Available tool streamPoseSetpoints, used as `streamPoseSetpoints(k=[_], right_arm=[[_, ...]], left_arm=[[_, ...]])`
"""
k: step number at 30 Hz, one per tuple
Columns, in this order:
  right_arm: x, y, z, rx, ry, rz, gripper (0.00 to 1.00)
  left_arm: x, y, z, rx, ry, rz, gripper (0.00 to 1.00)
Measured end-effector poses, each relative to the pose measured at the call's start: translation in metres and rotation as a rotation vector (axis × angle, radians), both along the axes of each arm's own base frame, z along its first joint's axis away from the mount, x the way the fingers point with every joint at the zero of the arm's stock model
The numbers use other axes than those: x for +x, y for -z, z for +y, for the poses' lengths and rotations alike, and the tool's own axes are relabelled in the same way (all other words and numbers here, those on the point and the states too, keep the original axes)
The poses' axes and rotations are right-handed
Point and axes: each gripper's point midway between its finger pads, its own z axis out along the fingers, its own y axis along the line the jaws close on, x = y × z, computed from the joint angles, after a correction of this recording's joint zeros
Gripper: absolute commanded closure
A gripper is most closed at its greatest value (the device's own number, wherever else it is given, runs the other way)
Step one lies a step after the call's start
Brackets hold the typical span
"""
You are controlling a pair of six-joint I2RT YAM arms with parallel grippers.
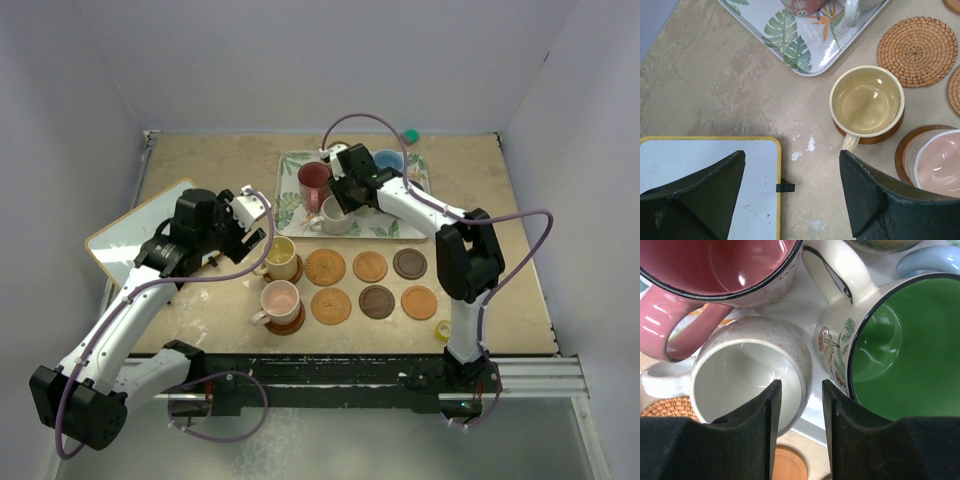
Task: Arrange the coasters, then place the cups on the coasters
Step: Pick up the cup from the tray.
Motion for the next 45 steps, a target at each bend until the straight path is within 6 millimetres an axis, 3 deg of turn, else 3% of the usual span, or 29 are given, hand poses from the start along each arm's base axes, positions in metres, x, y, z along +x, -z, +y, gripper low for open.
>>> streamPoseSetpoints(k=[11, 32, 41, 45], right_arm=[[0.002, 0.017, 0.002, -0.025, 0.006, 0.029, 0.69], [0.000, 0.019, -0.006, -0.075, 0.019, 0.053, 0.99], [-0.004, 0.015, -0.009, -0.092, 0.010, 0.067, 1.00], [-0.010, 0.005, -0.013, -0.102, -0.002, 0.070, 1.00]], left_arm=[[-0.001, 0.005, 0.001, 0.005, 0.000, 0.011, 0.27], [-0.001, 0.020, 0.005, 0.023, -0.020, 0.020, 0.26], [0.005, 0.004, 0.013, 0.022, -0.071, -0.051, 0.22], [0.009, -0.001, 0.018, 0.028, -0.101, -0.077, 0.19]])
